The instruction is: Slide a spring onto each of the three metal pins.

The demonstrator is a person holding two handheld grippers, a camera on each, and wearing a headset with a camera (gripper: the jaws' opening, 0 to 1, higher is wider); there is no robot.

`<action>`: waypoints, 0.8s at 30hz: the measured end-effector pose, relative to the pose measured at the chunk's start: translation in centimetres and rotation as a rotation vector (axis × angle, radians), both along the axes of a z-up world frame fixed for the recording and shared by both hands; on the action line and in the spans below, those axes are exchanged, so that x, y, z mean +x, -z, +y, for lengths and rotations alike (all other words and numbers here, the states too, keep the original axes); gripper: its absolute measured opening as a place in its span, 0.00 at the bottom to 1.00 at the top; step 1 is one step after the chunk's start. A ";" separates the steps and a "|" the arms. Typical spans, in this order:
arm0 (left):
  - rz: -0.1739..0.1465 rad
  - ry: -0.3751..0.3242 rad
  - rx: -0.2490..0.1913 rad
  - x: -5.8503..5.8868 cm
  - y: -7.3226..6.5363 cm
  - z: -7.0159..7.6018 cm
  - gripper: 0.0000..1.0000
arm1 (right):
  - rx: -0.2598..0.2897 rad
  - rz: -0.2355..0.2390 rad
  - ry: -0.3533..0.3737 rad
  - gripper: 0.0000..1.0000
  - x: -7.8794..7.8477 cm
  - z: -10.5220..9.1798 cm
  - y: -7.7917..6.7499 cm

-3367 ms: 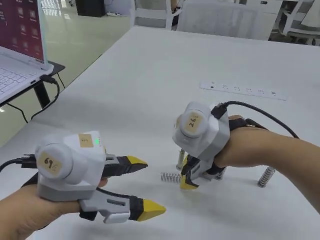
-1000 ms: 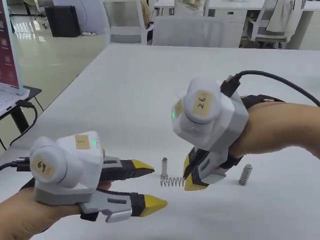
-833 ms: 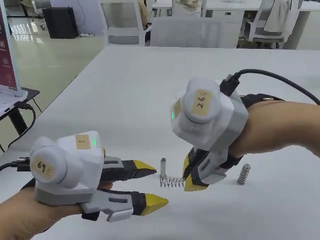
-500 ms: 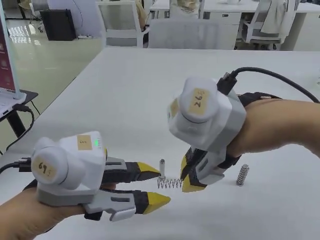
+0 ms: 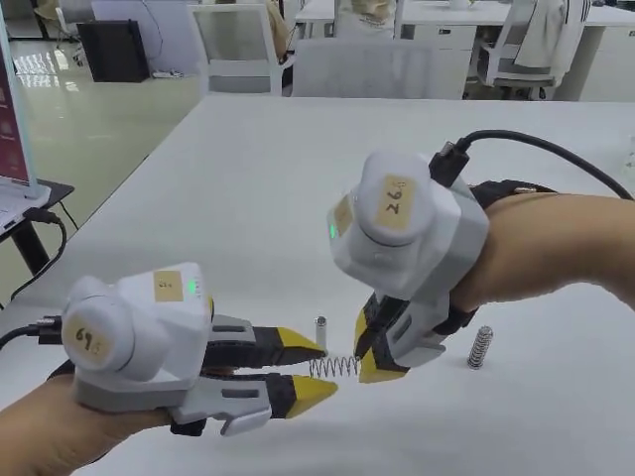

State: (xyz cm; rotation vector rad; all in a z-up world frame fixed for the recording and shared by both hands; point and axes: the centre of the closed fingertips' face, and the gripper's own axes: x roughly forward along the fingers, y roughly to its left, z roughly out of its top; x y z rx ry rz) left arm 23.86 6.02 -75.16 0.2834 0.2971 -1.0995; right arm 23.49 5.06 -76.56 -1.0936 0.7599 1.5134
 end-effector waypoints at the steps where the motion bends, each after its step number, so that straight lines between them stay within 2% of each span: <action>1: -0.003 0.000 0.001 0.0 0.0 0.0 0.07 | 0.001 -0.001 -0.001 0.08 0.0 0.0 0.0; 14: 0.000 0.007 0.001 -0.1 0.2 0.1 0.04 | 0.002 -0.012 -0.033 0.08 0.0 0.0 0.1; 24: 0.006 0.017 -0.011 -0.2 -0.1 -0.1 0.03 | 0.006 -0.008 -0.017 0.09 0.0 -0.1 0.1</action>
